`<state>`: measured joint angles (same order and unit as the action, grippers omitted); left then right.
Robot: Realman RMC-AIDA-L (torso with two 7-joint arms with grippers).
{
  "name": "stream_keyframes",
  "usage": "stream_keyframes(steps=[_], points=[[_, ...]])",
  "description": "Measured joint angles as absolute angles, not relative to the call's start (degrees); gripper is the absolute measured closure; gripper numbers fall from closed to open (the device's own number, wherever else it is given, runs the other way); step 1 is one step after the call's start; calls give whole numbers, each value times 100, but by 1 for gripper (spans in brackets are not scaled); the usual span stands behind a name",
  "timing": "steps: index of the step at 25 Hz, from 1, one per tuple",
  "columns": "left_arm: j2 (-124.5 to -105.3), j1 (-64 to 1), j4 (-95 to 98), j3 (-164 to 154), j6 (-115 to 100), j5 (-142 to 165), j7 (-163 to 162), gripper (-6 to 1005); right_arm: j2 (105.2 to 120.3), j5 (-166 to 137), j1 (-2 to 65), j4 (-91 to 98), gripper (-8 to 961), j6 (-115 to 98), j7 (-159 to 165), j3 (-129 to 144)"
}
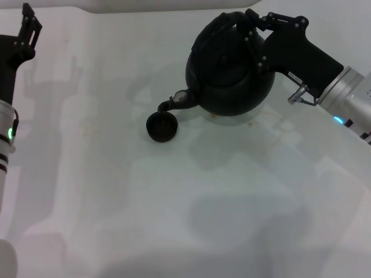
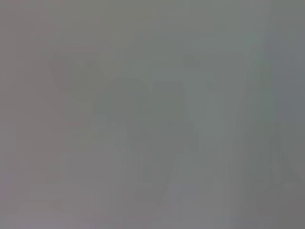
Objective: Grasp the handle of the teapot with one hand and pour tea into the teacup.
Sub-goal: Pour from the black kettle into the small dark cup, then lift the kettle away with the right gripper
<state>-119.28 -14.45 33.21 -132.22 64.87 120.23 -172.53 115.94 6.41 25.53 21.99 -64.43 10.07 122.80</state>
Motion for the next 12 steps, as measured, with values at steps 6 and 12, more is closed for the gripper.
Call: stream_keyframes(steps=[6,12], points=[[-11936,-1441,3334,-13330,6522,12023,-17253,120,11600,655,2563,2211,801,-6354,763,12277],[-11936,-1403,3316,-13345,6539,12023,-17253,119,11609,716,2575,2281,806,-6339,363,12294]])
